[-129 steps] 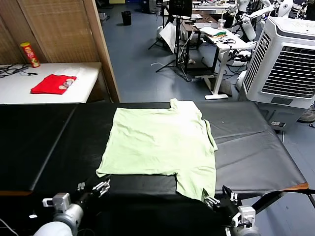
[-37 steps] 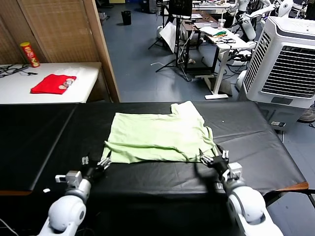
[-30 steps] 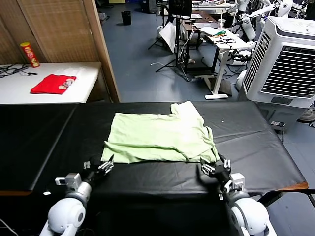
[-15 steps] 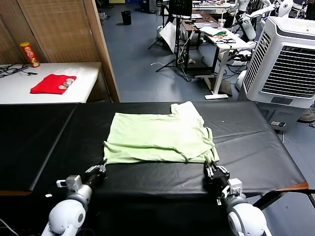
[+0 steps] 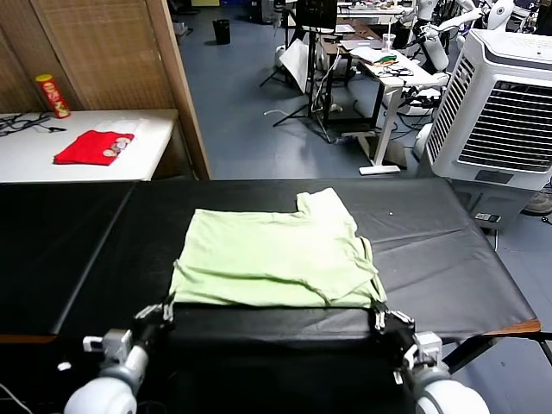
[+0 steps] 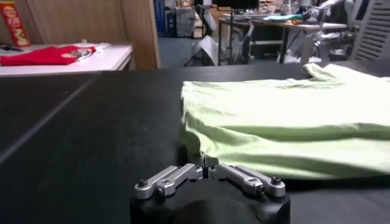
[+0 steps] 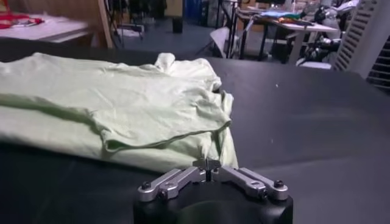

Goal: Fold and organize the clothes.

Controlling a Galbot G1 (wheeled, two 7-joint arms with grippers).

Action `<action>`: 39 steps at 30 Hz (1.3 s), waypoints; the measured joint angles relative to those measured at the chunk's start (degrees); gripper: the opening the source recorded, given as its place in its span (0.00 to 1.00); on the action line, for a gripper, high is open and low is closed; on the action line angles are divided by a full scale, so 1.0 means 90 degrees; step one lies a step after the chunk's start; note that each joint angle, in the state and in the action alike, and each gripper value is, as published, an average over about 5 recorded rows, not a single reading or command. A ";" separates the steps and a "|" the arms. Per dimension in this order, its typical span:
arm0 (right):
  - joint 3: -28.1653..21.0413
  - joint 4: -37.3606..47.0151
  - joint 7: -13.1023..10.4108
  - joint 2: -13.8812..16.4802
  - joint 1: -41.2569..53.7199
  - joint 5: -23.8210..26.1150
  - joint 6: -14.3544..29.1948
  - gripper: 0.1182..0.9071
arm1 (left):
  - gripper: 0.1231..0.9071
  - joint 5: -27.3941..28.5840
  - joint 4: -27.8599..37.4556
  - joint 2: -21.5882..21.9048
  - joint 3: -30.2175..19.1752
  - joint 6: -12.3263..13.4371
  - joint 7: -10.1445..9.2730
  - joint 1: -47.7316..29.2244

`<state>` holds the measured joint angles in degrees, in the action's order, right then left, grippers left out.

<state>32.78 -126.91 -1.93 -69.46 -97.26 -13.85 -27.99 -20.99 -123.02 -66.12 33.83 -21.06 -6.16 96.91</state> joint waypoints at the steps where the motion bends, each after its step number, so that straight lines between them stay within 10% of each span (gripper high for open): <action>1: 0.0012 -0.0019 -0.0014 -0.0002 -0.0051 0.0010 -0.0002 0.00 | 0.01 0.0031 -0.0086 0.0011 0.0031 0.0002 -0.0004 0.0147; 11: -0.0004 -0.0191 0.0096 -0.0002 -0.0296 0.0002 -0.0051 0.06 | 0.01 0.0158 -0.0510 0.0014 0.0307 0.0004 -0.0137 0.1069; 17: 0.0051 -0.0482 0.0145 0.0026 -0.0513 -0.0003 -0.0175 0.44 | 0.05 0.0159 -0.0686 -0.0052 0.0329 -0.0109 -0.0208 0.1304; 23: 0.0141 -0.0823 0.0126 0.0044 -0.0581 -0.0188 -0.0178 0.81 | 0.42 0.0157 -0.0930 -0.0058 0.0414 -0.0354 -0.0302 0.1420; 29: 0.0049 -0.0627 0.0010 0.0198 0.0156 -0.0400 -0.0009 0.86 | 0.80 0.0034 -0.1218 -0.0023 0.0611 -0.0536 -0.0277 0.1351; 39: -0.0737 0.1474 -0.0320 0.0385 0.3179 -0.0608 0.0023 0.86 | 0.86 -0.1399 -0.0530 0.0430 0.0471 -0.1127 -0.0627 -0.0888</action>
<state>26.15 -113.64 -4.81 -66.00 -68.65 -19.32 -27.78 -33.58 -127.79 -62.25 38.07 -31.21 -11.80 88.91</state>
